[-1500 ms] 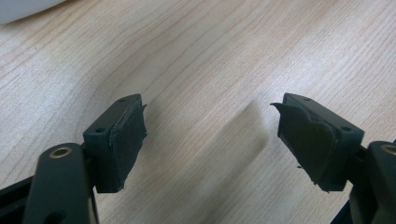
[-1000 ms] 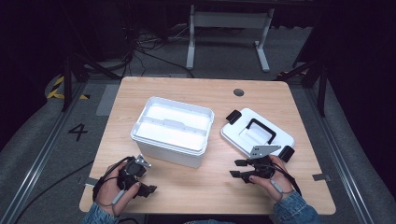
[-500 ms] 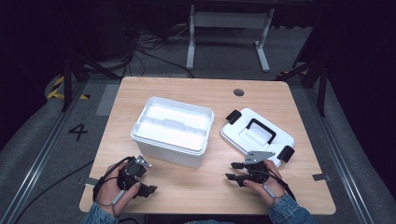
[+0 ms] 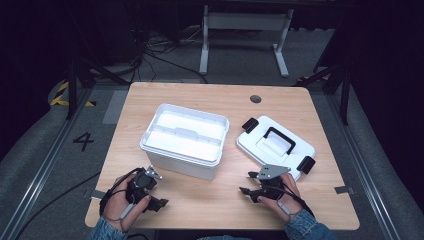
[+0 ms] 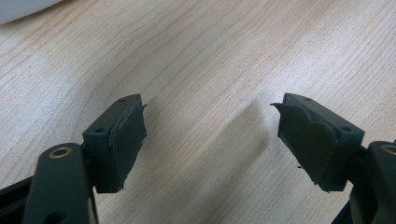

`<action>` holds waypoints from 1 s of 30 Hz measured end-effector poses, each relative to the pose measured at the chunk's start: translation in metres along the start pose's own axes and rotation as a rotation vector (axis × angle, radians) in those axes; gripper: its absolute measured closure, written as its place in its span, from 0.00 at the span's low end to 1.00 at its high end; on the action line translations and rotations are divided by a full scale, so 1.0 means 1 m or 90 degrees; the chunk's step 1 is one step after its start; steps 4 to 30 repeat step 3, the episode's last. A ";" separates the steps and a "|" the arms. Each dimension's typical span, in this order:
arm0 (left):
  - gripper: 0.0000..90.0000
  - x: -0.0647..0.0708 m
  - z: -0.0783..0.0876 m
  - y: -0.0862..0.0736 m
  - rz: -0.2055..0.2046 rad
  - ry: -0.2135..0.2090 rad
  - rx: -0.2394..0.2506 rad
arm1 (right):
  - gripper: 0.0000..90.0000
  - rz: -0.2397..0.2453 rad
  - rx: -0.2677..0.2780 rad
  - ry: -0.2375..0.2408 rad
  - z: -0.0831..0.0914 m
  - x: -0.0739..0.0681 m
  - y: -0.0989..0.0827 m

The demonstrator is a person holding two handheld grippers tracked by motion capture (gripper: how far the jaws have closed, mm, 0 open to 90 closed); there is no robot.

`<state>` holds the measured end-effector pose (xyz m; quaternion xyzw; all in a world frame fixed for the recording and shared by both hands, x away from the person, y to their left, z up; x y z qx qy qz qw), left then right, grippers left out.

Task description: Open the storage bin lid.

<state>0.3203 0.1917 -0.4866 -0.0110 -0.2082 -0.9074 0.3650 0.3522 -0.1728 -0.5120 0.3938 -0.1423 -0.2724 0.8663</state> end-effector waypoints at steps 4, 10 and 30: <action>0.27 0.000 0.000 0.000 0.000 0.000 0.000 | 0.39 0.000 -0.001 0.001 0.000 0.000 0.000; 0.27 0.000 0.000 0.000 0.000 0.000 0.000 | 0.39 0.000 -0.001 0.001 0.000 0.000 0.000; 0.27 0.000 0.000 0.000 0.000 0.000 0.000 | 0.39 0.000 -0.001 0.001 0.000 0.000 0.000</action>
Point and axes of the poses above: each handheld gripper's, and its own axes: z roughly backward along the jaws, y roughly out of its top, x roughly to its right, the point moved 4 cm from there along -z, roughly forward along the jaws, and after that the axes turned 3 degrees about -y, right-handed, at the moved point
